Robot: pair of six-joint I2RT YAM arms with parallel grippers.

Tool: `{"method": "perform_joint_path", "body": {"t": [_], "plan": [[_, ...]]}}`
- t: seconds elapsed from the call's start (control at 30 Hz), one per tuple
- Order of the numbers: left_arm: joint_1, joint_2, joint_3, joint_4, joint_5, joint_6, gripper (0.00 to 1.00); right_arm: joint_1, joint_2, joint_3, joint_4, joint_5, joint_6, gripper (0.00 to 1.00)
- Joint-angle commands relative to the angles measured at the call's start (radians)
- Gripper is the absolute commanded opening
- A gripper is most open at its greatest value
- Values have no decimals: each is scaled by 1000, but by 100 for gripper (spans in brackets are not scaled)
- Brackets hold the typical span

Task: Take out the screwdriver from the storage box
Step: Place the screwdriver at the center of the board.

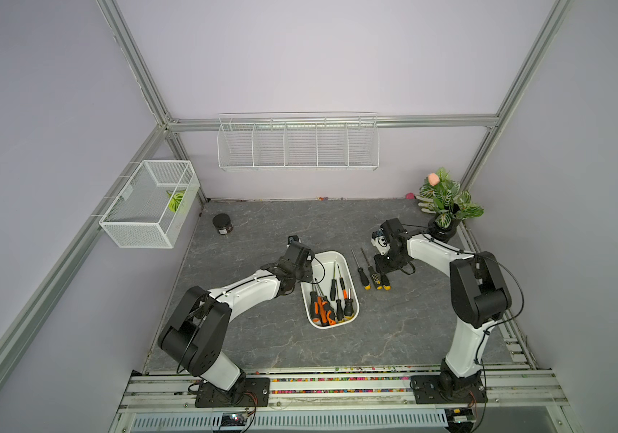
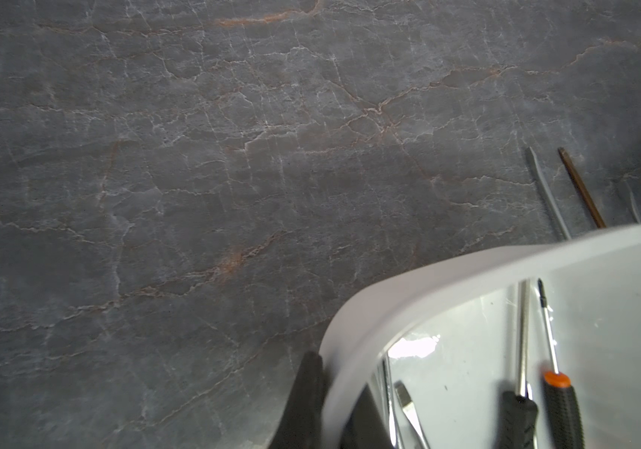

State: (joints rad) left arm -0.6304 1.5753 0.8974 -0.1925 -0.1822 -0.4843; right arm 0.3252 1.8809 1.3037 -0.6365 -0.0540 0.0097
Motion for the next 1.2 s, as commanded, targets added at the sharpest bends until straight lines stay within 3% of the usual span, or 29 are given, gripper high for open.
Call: {"method": "perform_joint_path", "body": {"t": [0.0,0.33,0.53,0.9,1.17], "plan": [[3,17,9,26,-19,19,0,43,-92,-12,-23,-1,9,42],[3,11,8,19,-25,19,0,289,-305,-134,-39,97,133,41],[3,15,9,21,-24,19,0,377,-391,-185,36,-1,227,42],[3,23,18,22,-20,16,0,499,-217,-79,49,-36,250,42],[3,23,15,25,-19,16,0,496,-80,10,38,-45,234,42]]}}
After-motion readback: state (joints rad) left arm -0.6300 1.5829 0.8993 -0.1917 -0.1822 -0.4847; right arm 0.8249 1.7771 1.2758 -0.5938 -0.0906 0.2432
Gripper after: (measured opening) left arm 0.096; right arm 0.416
